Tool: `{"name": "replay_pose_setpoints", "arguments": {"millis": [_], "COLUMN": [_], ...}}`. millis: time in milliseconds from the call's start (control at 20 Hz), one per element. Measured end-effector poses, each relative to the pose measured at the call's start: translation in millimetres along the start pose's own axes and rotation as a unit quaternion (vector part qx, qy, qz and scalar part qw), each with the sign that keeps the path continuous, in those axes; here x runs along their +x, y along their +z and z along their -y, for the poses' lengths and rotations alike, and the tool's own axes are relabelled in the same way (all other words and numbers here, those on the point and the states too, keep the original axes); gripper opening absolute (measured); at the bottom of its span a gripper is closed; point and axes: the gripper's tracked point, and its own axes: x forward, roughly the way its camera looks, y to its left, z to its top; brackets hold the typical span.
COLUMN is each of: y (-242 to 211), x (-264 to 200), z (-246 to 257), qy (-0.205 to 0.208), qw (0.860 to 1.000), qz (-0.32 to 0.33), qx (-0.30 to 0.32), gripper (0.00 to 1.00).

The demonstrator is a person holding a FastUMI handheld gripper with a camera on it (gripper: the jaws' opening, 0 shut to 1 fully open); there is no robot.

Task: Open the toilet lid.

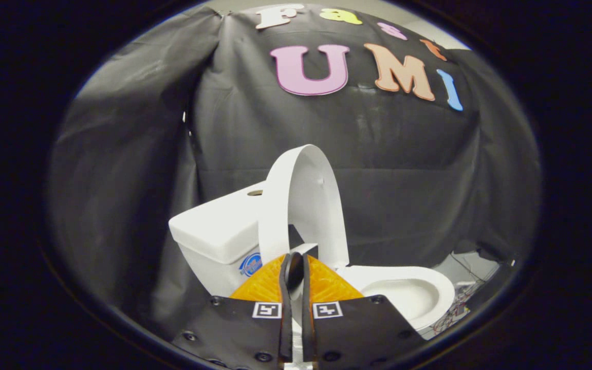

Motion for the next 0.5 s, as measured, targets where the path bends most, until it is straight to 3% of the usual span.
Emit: {"name": "replay_pose_setpoints", "arguments": {"millis": [500], "y": [0], "x": [2], "z": [-12], "qy": [-0.066], "qw": [0.996], "qz": [-0.008], "qx": [-0.052], "gripper": [0.08]}}
